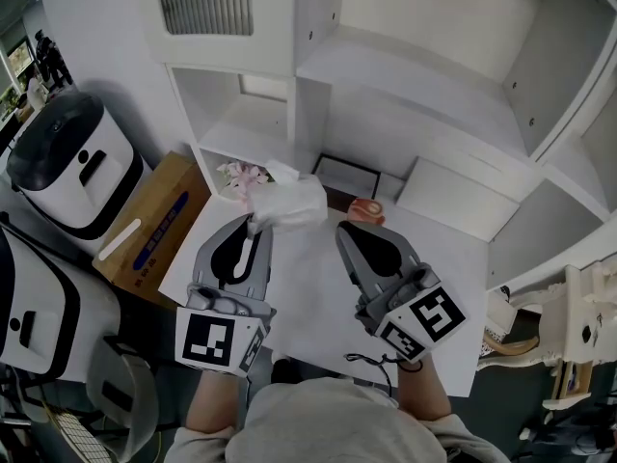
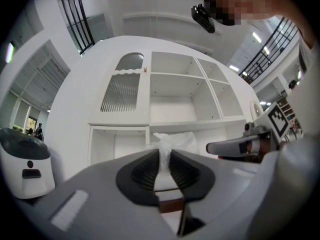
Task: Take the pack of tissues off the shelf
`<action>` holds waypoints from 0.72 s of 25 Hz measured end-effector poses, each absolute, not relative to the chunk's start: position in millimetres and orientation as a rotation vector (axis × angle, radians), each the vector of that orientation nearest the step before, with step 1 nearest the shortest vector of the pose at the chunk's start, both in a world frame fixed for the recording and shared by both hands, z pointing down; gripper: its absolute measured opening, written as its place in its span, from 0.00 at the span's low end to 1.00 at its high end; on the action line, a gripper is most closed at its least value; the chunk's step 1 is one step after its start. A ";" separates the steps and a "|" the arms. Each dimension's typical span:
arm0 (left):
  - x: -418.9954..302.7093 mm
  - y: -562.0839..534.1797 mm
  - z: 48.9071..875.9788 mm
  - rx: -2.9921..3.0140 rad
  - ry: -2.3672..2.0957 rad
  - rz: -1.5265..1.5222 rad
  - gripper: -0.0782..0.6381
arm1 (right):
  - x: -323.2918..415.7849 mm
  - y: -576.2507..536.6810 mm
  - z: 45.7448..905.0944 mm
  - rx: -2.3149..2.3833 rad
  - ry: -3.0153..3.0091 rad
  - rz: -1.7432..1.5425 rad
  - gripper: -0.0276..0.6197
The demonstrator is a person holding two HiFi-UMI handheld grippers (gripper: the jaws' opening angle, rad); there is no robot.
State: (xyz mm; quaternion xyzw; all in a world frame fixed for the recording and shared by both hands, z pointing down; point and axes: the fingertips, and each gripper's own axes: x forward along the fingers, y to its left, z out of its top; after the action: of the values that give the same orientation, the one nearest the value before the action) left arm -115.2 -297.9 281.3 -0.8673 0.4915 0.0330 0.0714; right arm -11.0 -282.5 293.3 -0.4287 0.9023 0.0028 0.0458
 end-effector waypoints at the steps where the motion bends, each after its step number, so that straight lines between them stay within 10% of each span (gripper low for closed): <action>1: -115.7 -297.7 281.3 -2.608 1.478 0.100 0.18 | -11.5 -282.3 293.3 -1.309 2.756 0.010 0.04; 18: -119.9 -300.5 283.0 -2.628 1.458 0.113 0.18 | -17.8 -284.0 294.8 -1.329 2.768 0.022 0.04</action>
State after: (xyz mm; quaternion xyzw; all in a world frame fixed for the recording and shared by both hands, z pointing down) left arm -119.9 -300.5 283.0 -0.8719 0.4837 0.0373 0.0672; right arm -17.8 -284.0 294.8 -0.4325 0.9009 0.0070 0.0356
